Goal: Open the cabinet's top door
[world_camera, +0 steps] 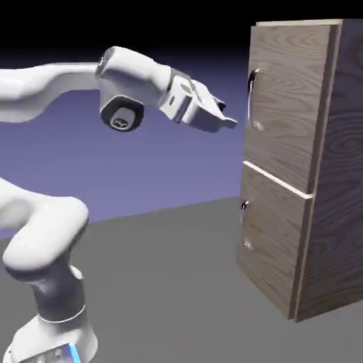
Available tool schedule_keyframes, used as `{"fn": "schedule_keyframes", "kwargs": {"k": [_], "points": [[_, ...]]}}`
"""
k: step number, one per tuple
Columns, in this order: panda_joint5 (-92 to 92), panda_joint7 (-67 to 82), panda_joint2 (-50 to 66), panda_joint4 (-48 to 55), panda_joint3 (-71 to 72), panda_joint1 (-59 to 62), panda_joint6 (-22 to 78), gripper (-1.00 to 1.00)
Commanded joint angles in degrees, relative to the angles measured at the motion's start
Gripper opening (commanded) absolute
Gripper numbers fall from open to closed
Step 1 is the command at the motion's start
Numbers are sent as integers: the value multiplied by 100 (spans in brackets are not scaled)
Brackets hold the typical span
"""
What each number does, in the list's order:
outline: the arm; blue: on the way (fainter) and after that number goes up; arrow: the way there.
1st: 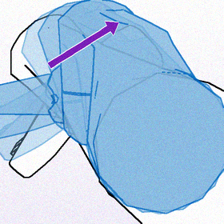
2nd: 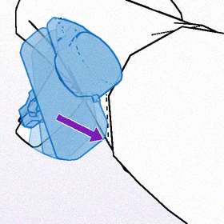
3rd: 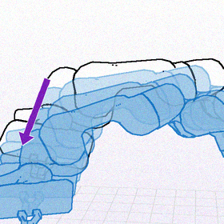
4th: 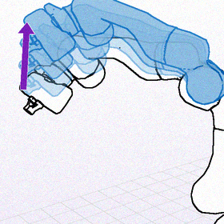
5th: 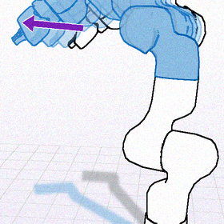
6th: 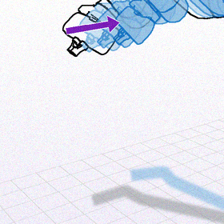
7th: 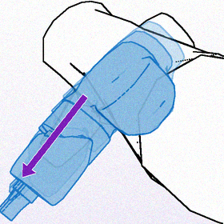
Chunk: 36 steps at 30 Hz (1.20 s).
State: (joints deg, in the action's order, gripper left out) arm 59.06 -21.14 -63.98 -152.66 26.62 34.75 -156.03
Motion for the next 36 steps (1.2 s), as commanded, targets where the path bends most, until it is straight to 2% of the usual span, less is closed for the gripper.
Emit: {"fn": "schedule_keyframes", "kwargs": {"k": [1,28,34,35,36], "points": [[250,90,-132,35,112,150,76,0],[6971,2516,-3697,984,3142,4183,2122,0],[7435,2415,-3702,1699,3292,5063,2238,0],[7435,2415,-3702,1699,3292,5063,2238,-100],[7435,2415,-3702,1699,3292,5063,2238,-100]]}}
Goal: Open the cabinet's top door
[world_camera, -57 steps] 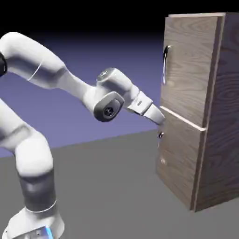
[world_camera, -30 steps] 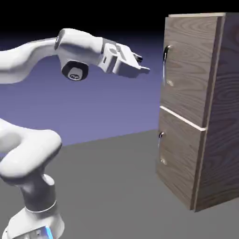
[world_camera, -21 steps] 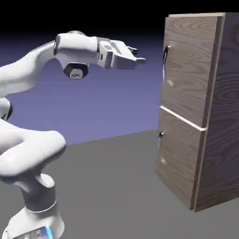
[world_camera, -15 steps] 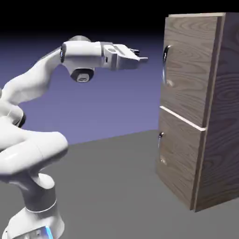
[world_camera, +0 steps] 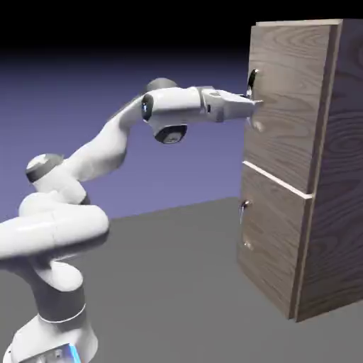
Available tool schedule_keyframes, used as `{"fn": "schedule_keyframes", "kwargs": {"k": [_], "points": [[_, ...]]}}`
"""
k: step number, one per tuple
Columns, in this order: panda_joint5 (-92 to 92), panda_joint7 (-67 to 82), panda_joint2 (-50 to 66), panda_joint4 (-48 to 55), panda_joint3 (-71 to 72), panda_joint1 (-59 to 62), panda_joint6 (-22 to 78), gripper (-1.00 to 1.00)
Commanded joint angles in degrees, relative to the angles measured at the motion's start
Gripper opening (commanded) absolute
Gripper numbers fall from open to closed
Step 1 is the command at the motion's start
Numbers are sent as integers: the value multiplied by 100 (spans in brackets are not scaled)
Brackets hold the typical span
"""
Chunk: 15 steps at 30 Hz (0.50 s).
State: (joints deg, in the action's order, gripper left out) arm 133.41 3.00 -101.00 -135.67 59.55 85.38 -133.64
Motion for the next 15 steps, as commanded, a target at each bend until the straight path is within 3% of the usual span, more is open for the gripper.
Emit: {"fn": "schedule_keyframes", "kwargs": {"k": [1,15], "points": [[144,207,0,-190,-68,-87,249,-100],[501,2274,797,-2009,-1257,-529,3738,-100]]}}
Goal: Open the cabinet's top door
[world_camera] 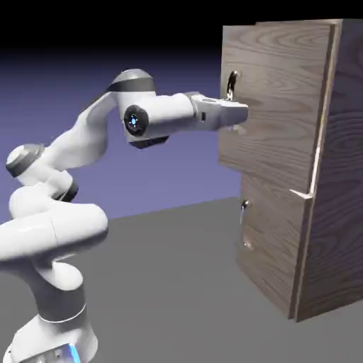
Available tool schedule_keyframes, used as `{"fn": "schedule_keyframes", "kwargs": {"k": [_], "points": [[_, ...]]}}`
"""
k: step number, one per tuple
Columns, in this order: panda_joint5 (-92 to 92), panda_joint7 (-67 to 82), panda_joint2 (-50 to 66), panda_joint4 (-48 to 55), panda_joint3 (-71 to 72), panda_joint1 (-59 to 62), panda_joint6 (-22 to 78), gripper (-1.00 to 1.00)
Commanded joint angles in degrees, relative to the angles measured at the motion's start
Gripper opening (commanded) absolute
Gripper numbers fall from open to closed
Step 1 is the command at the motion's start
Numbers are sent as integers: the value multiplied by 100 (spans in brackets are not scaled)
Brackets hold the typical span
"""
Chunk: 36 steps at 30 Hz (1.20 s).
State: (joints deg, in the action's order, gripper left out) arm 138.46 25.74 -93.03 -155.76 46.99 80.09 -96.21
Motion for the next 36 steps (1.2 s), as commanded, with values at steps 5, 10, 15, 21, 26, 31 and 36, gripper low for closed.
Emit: {"fn": "schedule_keyframes", "kwargs": {"k": [5,10,15,21,26,31,36], "points": [[-346,565,558,-246,-492,210,1240,-100],[-825,1122,1245,-281,-915,586,2486,-100],[-1430,1730,2078,-89,-1195,1111,3732,-100],[-2357,2622,3285,510,-1209,1942,5180,-100],[-3249,3450,4323,1296,-879,2708,6108,-100],[-4220,4259,5362,2263,-282,3443,6658,-100],[-5149,4830,6400,3237,471,4038,6791,-100]]}}
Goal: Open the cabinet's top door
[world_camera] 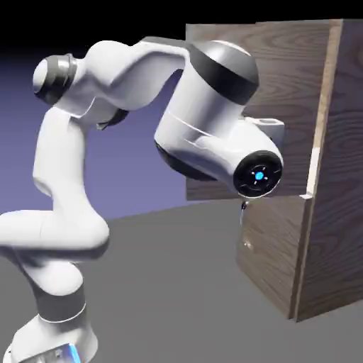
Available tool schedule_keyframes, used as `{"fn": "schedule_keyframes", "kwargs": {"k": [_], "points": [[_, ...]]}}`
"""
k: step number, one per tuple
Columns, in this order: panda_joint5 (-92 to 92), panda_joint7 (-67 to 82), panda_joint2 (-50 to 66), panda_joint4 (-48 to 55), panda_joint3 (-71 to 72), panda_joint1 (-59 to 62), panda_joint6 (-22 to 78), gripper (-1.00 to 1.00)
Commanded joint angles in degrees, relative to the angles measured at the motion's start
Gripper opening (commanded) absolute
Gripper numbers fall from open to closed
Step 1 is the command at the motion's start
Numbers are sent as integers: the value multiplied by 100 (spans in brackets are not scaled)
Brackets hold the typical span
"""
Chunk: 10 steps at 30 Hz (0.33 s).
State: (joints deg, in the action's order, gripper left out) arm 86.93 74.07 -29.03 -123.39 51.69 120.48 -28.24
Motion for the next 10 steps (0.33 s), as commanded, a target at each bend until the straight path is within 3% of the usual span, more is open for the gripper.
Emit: {"fn": "schedule_keyframes", "kwargs": {"k": [1,9,10], "points": [[-165,68,208,179,161,99,-21,-100],[-1273,137,1800,1236,1332,580,-488,-100],[-1273,137,1800,1236,1332,580,-488,100]]}}
